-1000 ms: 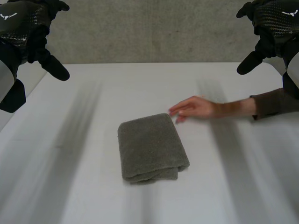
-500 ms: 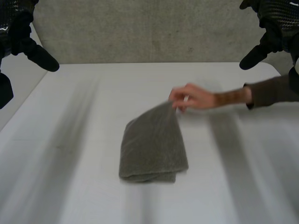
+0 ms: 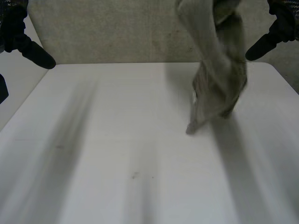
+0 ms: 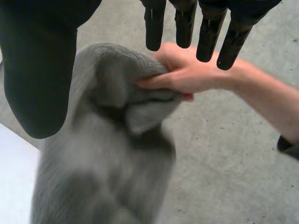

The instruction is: Fold the towel.

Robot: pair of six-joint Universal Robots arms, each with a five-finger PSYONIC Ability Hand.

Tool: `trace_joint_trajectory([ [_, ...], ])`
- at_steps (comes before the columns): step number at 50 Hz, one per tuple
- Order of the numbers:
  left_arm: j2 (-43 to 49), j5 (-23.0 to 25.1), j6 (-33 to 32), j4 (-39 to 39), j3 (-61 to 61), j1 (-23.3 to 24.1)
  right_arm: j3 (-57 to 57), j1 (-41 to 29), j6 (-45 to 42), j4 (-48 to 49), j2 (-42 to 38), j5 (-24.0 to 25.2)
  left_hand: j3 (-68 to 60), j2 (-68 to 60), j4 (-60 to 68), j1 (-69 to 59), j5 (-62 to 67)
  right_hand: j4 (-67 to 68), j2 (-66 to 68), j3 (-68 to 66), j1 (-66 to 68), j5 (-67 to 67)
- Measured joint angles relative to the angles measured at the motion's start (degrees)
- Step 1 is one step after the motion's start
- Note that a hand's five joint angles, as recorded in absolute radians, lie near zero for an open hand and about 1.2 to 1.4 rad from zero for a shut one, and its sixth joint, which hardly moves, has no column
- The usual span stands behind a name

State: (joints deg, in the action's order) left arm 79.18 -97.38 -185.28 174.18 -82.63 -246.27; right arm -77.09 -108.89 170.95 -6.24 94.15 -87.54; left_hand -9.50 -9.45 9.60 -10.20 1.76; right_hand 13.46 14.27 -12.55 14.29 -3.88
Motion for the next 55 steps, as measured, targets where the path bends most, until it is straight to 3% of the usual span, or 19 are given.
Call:
trace_joint_trajectory([
  [55,-0.3,0.4,0.0,0.0,-0.9,0.5,0.1,0.3,0.0,-0.2,1.2,1.7,0.0,0.0,0.0,0.0,0.0,0.0,0.0,0.0,0.0,0.0],
])
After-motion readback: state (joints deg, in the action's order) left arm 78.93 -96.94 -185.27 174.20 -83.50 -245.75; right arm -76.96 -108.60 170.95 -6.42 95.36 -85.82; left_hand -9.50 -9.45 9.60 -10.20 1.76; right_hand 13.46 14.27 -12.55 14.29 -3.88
